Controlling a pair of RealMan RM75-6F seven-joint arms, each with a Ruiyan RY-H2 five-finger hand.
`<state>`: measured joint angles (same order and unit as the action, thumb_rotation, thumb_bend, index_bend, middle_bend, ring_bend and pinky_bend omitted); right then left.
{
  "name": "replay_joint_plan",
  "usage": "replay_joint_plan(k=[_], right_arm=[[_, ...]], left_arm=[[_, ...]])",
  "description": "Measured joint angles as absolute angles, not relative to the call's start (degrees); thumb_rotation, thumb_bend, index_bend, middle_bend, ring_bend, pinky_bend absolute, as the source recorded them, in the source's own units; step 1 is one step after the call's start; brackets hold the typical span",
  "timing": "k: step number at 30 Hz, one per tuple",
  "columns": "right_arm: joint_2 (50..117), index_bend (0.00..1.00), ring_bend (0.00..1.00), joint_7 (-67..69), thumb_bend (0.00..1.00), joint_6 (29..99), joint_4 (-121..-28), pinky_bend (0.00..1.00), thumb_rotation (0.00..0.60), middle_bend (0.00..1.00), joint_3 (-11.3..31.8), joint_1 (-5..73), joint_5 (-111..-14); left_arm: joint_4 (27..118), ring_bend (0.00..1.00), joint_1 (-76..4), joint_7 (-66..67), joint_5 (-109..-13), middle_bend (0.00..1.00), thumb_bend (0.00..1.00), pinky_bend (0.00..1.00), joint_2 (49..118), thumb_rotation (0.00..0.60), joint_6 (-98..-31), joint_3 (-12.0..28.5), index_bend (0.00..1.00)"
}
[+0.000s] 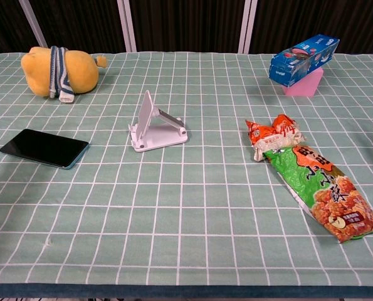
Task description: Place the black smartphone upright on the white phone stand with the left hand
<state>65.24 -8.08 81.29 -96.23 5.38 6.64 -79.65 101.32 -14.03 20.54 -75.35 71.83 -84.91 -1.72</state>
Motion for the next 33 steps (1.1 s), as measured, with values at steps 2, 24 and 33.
replay_joint_plan(k=[2,24,33], right_arm=[[65.26,0.0,0.0,-8.35,0.39,81.21,-96.29,0.13,0.6,0.0,5.43,6.7,-79.53],[65.37,0.0,0.0,-9.69,0.39,80.78,-96.83,0.13,0.6,0.0,5.78,6.98,-78.48],[65.44,0.01,0.0,-9.99,0.39,80.77,-96.85,0.13,0.6,0.0,5.83,7.01,-78.26]], left_arm=[[101.59,0.0,-14.62,21.55,-74.2,0.0,0.1,0.0,71.6,0.6,-83.36,-1.11,0.0],[95.41,0.0,-33.51,39.64,-53.62,0.09,0.14,0.0,70.09,0.6,-55.32,5.6,0.09],[91.3,0.0,-38.45,43.14,-47.12,0.15,0.14,0.0,73.96,0.6,-52.06,5.21,0.15]])
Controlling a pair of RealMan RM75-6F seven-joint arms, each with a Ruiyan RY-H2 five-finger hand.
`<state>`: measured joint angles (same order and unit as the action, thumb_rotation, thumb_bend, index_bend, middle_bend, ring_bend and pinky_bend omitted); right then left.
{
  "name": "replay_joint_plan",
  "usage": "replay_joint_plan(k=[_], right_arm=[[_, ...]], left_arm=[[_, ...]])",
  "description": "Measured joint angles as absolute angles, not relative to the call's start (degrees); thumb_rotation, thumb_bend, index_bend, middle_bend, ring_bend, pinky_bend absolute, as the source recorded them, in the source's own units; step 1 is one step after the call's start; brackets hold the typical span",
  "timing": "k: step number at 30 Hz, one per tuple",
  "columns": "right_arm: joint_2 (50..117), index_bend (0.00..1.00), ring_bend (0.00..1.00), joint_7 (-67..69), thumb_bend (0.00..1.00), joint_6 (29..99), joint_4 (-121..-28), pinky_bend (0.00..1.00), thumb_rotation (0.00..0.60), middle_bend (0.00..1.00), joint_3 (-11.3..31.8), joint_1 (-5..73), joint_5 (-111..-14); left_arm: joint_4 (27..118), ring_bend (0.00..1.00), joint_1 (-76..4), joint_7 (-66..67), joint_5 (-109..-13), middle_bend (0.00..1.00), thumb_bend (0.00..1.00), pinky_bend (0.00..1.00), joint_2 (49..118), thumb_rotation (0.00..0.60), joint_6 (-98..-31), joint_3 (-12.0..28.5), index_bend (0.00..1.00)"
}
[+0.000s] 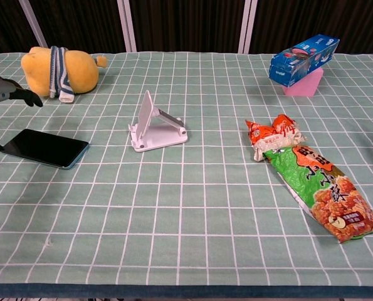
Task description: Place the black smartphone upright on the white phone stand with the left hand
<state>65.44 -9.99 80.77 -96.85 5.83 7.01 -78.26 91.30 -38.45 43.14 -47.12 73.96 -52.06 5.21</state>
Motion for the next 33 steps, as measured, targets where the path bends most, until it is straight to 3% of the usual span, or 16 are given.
replay_joint_plan(k=[33], right_arm=[[65.39,0.02,0.0,-10.12,0.39,80.75,-97.12,0.13,0.6,0.0,5.89,7.04,-77.93]], left_arm=[[86.11,0.0,-45.66,43.69,-41.89,0.21,0.15,0.0,80.74,0.6,-49.24,1.18,0.19]])
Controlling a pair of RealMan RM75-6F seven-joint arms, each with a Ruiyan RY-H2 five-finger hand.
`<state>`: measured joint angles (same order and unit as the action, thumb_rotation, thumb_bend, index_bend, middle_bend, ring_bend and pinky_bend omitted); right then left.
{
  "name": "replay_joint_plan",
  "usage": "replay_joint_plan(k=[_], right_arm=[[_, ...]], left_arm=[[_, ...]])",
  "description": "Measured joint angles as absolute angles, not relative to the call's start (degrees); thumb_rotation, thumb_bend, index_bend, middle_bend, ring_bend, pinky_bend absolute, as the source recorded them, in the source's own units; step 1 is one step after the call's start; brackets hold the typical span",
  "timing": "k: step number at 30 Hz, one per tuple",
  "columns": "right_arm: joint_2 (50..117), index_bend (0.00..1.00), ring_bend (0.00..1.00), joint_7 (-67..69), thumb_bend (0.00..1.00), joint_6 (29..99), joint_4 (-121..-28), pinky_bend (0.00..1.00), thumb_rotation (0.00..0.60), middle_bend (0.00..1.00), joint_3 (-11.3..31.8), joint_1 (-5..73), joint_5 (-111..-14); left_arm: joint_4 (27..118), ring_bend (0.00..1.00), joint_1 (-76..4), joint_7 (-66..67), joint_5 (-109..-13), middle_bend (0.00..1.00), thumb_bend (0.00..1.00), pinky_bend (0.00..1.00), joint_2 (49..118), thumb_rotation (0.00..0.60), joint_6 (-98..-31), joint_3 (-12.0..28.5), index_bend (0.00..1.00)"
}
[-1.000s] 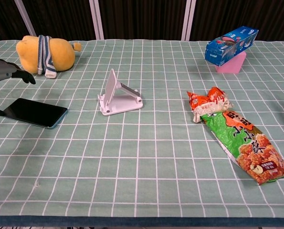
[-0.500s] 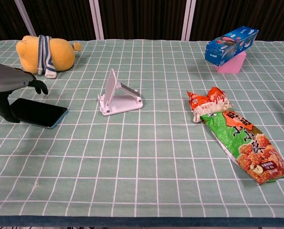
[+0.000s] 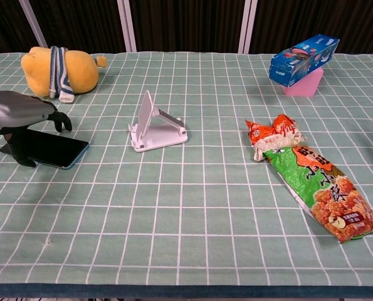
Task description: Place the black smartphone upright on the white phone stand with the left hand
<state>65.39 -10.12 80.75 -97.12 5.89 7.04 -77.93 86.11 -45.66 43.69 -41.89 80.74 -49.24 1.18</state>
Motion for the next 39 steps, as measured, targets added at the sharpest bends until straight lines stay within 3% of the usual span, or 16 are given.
replay_joint_plan(k=[18,23,29,39], right_arm=[[65.39,0.02,0.0,-10.06,0.39,80.77,-97.14,0.13,0.6,0.0,5.88,7.03,-77.92],[65.37,0.02,0.0,-10.08,0.39,80.78,-97.17,0.13,0.6,0.0,5.89,7.04,-77.91],[65.37,0.02,0.0,-10.07,0.39,80.79,-97.16,0.13,0.6,0.0,5.88,7.04,-77.93],[65.39,0.02,0.0,-9.91,0.39,80.84,-97.13,0.13,0.6,0.0,5.85,7.01,-78.02]], left_arm=[[85.46,0.0,-46.53,42.16,-41.93,0.34,0.21,0.0,81.39,0.6,-49.4,-0.73,0.3],[85.28,0.01,-46.43,41.23,-42.52,0.43,0.3,0.0,81.53,0.6,-49.55,-1.1,0.38],[85.11,0.06,-46.15,40.19,-43.94,0.54,0.49,0.0,81.7,0.6,-50.13,-1.33,0.49],[87.59,0.09,-45.82,39.19,-46.25,0.6,0.55,0.0,80.52,0.6,-51.97,-1.17,0.55]])
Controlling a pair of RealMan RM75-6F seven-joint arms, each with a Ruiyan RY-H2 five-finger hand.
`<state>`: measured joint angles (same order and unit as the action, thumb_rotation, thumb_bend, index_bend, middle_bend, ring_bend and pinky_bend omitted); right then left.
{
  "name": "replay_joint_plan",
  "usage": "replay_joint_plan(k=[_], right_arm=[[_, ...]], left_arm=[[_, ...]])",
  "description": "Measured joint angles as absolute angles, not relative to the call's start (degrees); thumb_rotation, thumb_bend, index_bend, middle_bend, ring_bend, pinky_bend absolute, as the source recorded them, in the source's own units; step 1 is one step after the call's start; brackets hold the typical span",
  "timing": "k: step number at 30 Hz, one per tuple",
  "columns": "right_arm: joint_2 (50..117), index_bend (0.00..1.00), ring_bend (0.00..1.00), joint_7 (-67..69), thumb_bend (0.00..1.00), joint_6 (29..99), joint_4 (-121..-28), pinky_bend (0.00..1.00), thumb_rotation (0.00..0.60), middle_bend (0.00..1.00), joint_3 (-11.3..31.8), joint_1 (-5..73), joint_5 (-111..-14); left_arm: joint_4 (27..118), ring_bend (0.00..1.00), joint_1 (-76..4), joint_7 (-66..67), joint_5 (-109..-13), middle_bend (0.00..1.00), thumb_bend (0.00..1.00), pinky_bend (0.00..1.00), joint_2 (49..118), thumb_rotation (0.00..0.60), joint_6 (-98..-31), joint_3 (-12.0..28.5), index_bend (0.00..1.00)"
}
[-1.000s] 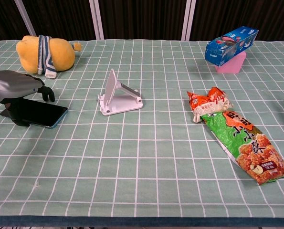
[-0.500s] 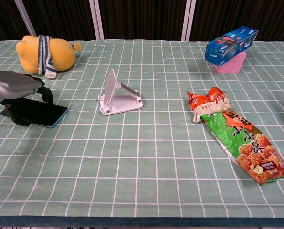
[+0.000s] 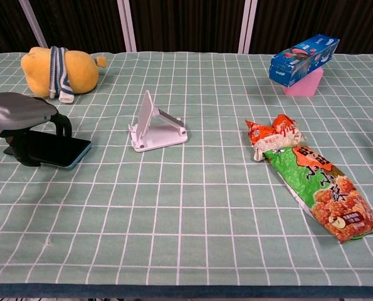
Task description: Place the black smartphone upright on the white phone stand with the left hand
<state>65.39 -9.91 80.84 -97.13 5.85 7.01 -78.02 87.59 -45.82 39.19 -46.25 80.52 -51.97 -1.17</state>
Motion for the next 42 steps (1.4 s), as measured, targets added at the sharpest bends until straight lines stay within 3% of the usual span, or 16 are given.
replay_joint_plan(k=[10,19,28,42], right_arm=[[65.34,0.02,0.0,-9.55,0.39,80.82,-97.07,0.13,0.6,0.0,5.83,7.0,-78.14],[65.36,0.02,0.0,-9.58,0.39,80.83,-97.05,0.13,0.6,0.0,5.84,7.01,-78.14],[65.39,0.02,0.0,-9.68,0.39,80.84,-97.06,0.13,0.6,0.0,5.86,7.01,-78.08],[65.36,0.02,0.0,-9.66,0.39,80.77,-97.08,0.13,0.6,0.0,5.86,7.03,-78.02]], left_arm=[[88.77,0.11,-45.5,39.23,-46.93,0.63,0.58,0.0,80.09,0.6,-53.48,-1.11,0.58],[92.8,0.11,-45.56,39.1,-46.82,0.64,0.58,0.0,77.49,0.6,-57.05,1.58,0.59],[98.77,0.11,-45.08,33.74,-44.01,0.64,0.58,0.0,76.17,0.6,-61.72,8.02,0.59],[103.46,0.12,-43.33,22.19,-35.89,0.64,0.57,0.0,83.46,0.6,-68.74,17.79,0.58]])
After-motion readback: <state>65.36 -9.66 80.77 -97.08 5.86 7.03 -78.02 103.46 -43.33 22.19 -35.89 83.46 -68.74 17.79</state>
